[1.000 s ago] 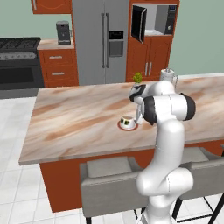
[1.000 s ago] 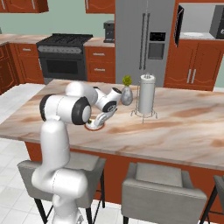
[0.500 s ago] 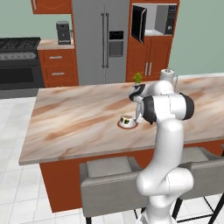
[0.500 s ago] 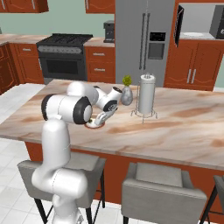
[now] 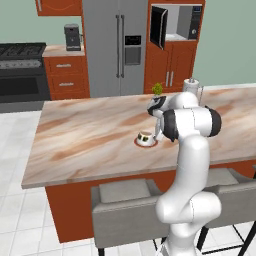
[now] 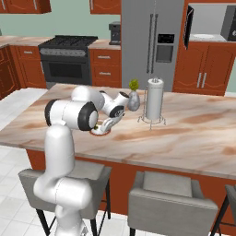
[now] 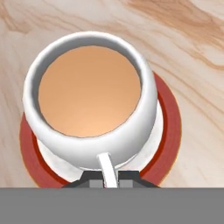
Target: Pick the cup of tea, navigate to the dining table, and place it on the saucer.
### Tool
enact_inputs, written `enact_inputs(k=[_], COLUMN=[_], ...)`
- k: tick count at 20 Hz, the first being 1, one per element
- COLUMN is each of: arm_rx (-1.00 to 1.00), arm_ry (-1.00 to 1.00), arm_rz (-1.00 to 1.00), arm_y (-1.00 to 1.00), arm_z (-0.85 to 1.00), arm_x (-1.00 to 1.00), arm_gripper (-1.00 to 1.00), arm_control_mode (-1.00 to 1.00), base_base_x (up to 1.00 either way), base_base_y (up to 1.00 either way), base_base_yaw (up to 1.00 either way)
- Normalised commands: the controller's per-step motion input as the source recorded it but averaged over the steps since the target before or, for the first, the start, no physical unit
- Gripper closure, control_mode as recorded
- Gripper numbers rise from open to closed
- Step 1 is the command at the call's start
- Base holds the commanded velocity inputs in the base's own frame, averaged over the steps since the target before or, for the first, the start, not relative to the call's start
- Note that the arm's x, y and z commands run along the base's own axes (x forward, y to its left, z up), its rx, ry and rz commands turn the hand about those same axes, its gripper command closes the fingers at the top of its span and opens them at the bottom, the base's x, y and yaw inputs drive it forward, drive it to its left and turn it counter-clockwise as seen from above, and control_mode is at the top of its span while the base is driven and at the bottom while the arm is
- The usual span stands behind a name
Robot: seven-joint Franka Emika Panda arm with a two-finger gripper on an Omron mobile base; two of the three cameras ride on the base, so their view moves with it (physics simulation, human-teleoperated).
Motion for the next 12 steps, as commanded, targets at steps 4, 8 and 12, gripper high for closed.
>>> enact_inputs(k=[4,8,12], arm_rx=[0.00,0.00,0.00], arm_ry=[0.00,0.00,0.00], arm_rz=[0.00,0.00,0.00], arm_y=[0.00,0.00,0.00], arm_z=[0.00,0.00,0.04], arm_x=[0.00,0.00,0.00], arm_gripper=[-1.00,-1.00,-1.00], arm_control_mode=[-1.00,-1.00,-1.00], base_base_x=[0.00,0.00,0.00], base_base_y=[0.00,0.00,0.00], base_base_yaw=[0.00,0.00,0.00])
